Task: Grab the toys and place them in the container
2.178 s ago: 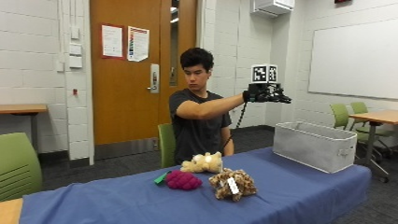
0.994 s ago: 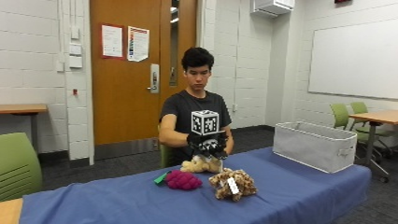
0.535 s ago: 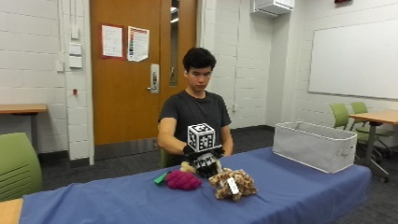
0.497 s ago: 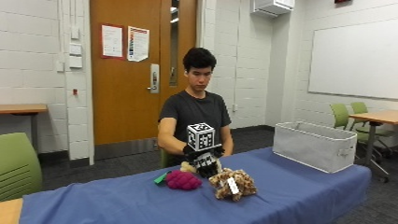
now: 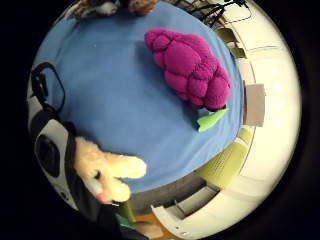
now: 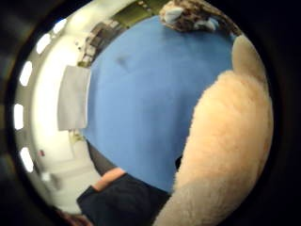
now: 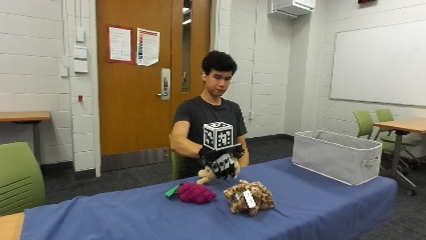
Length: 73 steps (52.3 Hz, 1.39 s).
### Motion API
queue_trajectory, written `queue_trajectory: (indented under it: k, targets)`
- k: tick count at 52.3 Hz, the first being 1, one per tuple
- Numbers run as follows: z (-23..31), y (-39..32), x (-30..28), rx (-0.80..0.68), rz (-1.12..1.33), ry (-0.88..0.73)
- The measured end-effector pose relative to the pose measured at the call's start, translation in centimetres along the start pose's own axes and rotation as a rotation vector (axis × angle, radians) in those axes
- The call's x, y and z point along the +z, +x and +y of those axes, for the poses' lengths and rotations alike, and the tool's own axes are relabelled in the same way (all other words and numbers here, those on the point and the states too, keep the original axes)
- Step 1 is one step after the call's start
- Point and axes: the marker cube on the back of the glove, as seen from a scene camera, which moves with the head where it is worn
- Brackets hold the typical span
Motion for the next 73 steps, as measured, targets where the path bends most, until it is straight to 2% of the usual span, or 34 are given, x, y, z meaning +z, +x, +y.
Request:
queue_trajectory:
  k: [6, 13, 20, 28, 39, 42, 44, 49, 57, 60, 64, 73]
  targets:
    - [-0.8, -2.2, -3.6, -0.032, -0.027, 0.014]
    - [-2.6, -7.6, -10.3, -0.109, -0.012, 0.088]
    - [-5.1, -16.3, -17.3, -0.248, 0.032, 0.216]
    - [-6.9, -28.3, -22.6, -0.403, 0.058, 0.279]
    - [-6.8, -46.0, -24.3, -0.67, -0.015, 0.28]
    - [-8.3, -48.1, -23.3, -0.634, 0.117, 0.312]
    - [-9.1, -49.3, -22.9, -0.632, 0.104, 0.302]
    - [-12.0, -47.9, -22.3, -0.818, -0.018, 0.247]
    - [-12.3, -51.8, -20.6, -0.728, -0.103, 0.199]
    - [-12.9, -51.9, -19.6, -0.704, -0.031, 0.203]
    - [-12.5, -52.7, -18.6, -0.654, -0.063, 0.077]
    - [-13.4, -50.5, -17.5, -0.582, 0.007, 0.053]
